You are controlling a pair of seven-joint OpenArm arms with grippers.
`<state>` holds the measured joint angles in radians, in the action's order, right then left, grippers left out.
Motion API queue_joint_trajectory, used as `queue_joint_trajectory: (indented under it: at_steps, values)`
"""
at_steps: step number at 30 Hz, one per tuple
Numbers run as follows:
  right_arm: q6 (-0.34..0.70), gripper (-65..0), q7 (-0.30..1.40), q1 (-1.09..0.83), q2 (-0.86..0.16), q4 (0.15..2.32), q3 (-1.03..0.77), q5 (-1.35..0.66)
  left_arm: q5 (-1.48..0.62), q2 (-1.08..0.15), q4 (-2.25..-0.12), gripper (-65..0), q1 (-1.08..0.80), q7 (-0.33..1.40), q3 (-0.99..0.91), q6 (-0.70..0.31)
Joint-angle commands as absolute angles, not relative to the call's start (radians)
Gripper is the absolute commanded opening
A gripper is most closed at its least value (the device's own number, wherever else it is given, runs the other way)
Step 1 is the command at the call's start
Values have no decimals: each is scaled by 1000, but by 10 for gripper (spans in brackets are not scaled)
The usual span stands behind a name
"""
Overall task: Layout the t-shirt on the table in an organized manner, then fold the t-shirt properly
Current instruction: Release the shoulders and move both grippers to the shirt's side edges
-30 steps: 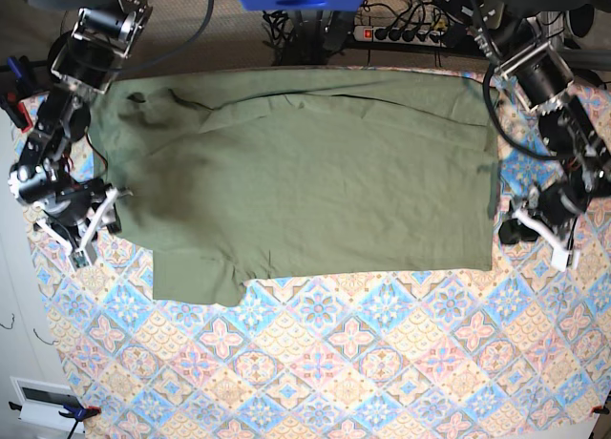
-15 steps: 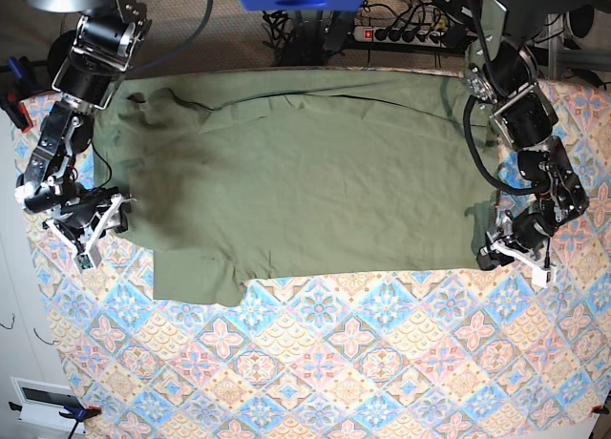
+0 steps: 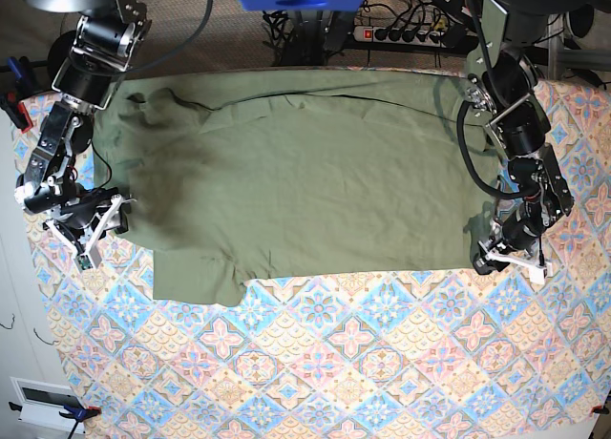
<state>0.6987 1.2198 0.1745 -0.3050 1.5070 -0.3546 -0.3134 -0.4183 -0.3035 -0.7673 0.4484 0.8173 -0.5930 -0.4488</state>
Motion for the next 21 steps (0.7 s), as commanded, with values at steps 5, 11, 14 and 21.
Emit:
queue_joint_trajectory:
  at_steps: [5,11,14,21]
  values:
    - [698,-387,1205,196,-305,1526,-360,-321,-435,-318,-776,-371,456,799,-593,-458]
    - [698,-387,1207,196,-289,1529,-357,-321,-435,-320,-779,-371,440,794,-595,-458]
    - [698,-387,1207,196,-289,1529,-357,-321,-435,-323,-777,-371,435,765,-595,-433]
    - [698,-387,1207,194,-289,1529,-357,-321,-432,-317,-777,-371,414,766,-590,-383]
